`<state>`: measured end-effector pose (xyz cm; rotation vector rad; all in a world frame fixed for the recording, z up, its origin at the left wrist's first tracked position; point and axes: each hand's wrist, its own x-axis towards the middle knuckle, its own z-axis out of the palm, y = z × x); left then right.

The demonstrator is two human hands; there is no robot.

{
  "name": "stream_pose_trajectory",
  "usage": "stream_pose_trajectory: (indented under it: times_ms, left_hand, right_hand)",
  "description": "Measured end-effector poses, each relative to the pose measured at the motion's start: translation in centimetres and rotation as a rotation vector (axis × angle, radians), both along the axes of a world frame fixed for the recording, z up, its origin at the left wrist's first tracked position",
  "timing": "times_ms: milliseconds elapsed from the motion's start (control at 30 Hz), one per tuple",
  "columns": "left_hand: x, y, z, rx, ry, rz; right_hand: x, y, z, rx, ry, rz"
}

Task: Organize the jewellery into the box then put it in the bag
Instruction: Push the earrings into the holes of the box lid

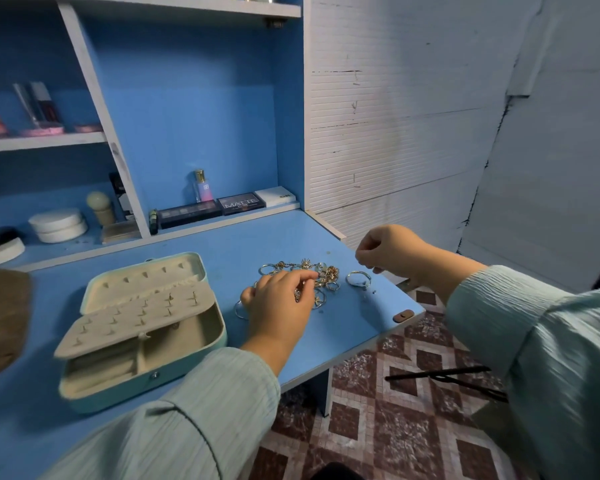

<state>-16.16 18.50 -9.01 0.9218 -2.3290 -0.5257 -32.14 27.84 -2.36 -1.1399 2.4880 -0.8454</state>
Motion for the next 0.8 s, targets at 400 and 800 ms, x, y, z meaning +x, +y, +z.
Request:
stream_pose_trajectory:
  times_ms: [400, 800]
  left_hand:
    - [1.1, 0.3, 1.2, 0.108, 0.272, -0.140]
    - [4.1, 0.7, 1.0, 0.266, 0.251, -0.166]
  right_hand:
    - [2.5, 2.7, 2.5, -0.069, -0.040, 0.054]
    - [5.7, 2.0, 1.7, 0.071, 0.065, 0.184]
